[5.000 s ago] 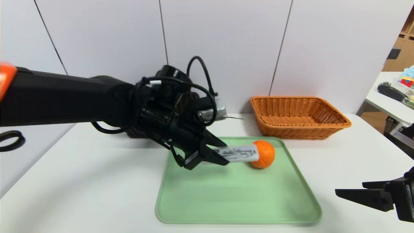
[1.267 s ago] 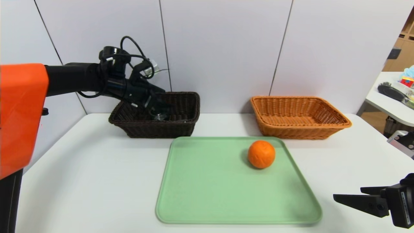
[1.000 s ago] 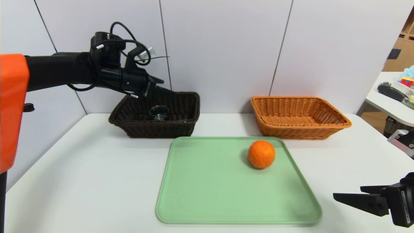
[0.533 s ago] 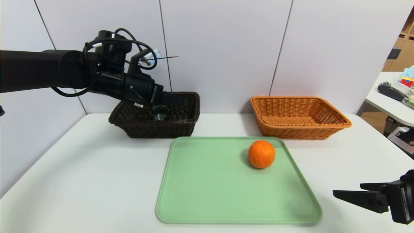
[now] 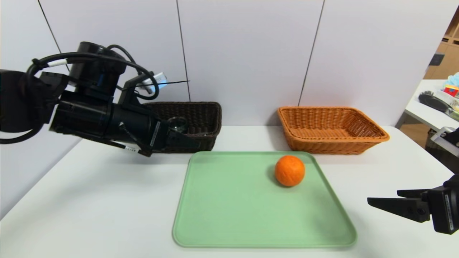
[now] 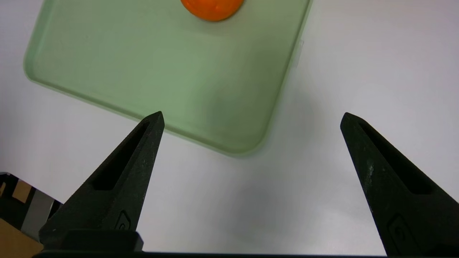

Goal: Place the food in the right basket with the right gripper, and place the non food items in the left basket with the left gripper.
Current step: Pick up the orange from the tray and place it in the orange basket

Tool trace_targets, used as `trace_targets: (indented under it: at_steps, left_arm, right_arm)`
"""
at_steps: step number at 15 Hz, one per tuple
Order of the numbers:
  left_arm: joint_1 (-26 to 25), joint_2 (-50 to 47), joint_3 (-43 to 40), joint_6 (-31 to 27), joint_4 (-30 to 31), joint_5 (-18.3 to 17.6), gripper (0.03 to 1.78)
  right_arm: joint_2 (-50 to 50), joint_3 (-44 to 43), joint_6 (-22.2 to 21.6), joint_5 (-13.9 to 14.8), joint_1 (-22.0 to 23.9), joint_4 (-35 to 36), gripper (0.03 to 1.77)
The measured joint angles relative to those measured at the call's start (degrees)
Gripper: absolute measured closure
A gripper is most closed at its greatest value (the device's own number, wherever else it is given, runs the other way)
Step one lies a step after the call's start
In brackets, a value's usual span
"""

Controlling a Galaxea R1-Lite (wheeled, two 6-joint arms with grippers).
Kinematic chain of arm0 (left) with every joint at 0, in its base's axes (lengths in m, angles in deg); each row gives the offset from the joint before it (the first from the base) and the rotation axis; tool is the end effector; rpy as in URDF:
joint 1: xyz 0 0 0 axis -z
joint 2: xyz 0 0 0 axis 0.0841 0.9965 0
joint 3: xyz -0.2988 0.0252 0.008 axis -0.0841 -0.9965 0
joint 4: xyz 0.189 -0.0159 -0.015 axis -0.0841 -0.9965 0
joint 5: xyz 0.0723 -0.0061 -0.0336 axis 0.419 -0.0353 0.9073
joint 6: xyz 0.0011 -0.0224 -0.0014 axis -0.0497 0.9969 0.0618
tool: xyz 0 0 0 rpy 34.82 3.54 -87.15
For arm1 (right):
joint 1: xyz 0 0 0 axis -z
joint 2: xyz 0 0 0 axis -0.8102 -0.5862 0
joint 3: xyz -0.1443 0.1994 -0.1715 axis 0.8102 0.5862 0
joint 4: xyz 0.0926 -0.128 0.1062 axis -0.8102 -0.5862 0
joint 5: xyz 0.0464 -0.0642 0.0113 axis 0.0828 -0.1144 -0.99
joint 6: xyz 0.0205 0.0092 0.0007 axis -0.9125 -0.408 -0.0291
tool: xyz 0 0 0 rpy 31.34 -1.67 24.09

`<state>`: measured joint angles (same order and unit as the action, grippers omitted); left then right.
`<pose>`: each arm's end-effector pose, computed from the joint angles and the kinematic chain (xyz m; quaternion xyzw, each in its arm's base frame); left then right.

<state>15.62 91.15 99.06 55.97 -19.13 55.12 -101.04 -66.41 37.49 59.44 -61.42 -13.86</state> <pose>0.2634 -0.1088 0.2519 0.0103 0.2977 -0.3874 0.8725 0.1443 0.0257 0.2064 0.0484 0.3467 0.2054 0.9140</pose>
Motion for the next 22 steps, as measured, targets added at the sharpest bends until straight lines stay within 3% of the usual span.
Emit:
trace_targets:
  at_steps: [2, 5, 10, 13, 16, 20, 22]
  left_arm:
    - [1.3, -4.3, -5.6, 0.2, 0.0, 2.9, 0.13]
    - [4.2, -8.7, -12.7, 1.9, 1.0, 10.2, 0.12]
    - [7.4, -13.3, -19.8, 2.3, 4.0, 11.3, 0.12]
    - [7.9, -14.5, -21.2, 2.2, 4.1, 11.3, 0.12]
    - [8.0, -14.8, -21.5, 1.8, 4.4, 11.3, 0.12]
    - [8.1, -15.1, -21.6, 1.7, 4.4, 11.2, 0.12]
    - [8.3, -15.2, -21.8, 1.7, 4.4, 11.2, 0.12]
  right_arm:
    - [-1.5, -1.2, 0.3, -0.1, -1.0, 1.8, 0.10]
    - [-5.2, -2.8, 0.3, 0.3, -4.7, 4.9, 0.10]
    - [-13.1, -7.9, -0.7, 0.6, -9.7, 6.4, 0.10]
    - [-17.1, -12.0, -4.2, 2.0, -12.0, 6.2, 0.10]
    - [-21.3, -15.3, -7.4, 8.7, -15.8, 5.6, 0.10]
    - [-27.2, -19.7, -12.1, 20.0, -21.4, 2.8, 0.10]
    - [-30.0, -22.7, -14.3, 23.4, -23.1, -0.5, 0.10]
